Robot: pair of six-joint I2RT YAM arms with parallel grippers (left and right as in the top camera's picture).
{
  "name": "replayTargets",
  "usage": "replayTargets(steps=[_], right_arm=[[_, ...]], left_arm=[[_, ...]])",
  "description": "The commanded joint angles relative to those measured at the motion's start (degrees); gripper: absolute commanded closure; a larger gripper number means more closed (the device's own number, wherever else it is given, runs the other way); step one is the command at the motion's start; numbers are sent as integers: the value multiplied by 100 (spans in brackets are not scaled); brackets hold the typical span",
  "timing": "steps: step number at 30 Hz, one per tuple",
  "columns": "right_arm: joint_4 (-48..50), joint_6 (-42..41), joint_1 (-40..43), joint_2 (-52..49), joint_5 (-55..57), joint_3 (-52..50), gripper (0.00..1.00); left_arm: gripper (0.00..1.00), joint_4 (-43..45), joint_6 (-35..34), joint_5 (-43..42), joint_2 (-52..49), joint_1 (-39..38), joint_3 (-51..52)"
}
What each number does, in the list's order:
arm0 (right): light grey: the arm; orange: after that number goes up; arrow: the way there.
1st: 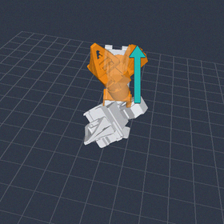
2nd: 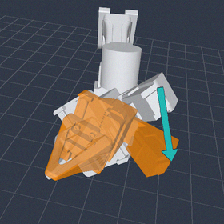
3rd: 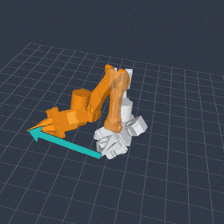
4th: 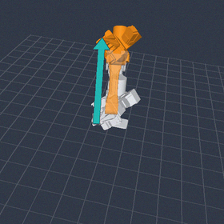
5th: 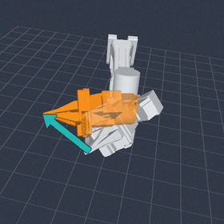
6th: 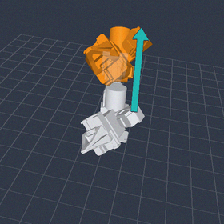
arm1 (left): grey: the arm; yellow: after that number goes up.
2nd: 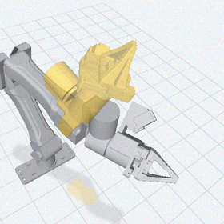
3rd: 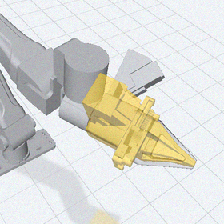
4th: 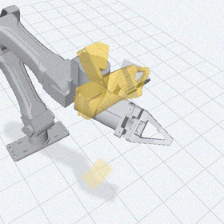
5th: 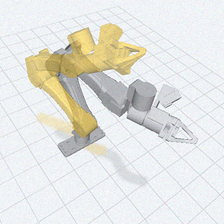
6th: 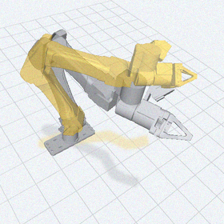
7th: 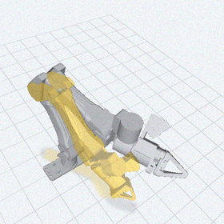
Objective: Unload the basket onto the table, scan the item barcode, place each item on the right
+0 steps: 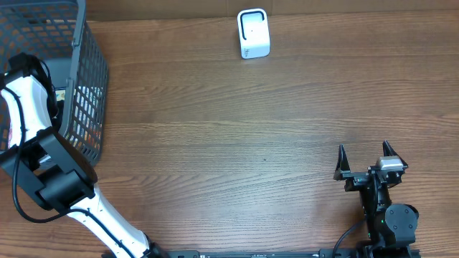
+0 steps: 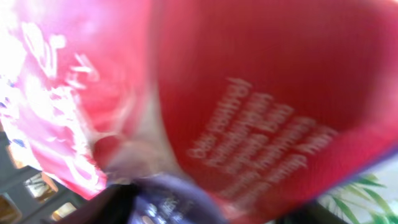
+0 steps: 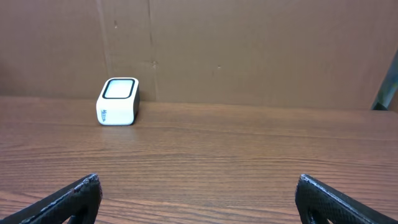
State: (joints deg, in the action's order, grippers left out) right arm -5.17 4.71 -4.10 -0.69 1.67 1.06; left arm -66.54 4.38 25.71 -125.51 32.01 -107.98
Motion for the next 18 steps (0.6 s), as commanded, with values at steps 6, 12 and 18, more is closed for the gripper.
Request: replayTargets(steps=[6, 12, 18], right_arm=[[37, -22, 26, 52, -26, -59, 0], [37, -22, 26, 52, -26, -59, 0], [37, -22, 26, 52, -26, -59, 0]], left_arm=[[96, 42, -11, 214, -39, 33, 46], [96, -61, -466, 157, 190, 20, -389], [96, -251, -981, -474, 780, 20, -1443]])
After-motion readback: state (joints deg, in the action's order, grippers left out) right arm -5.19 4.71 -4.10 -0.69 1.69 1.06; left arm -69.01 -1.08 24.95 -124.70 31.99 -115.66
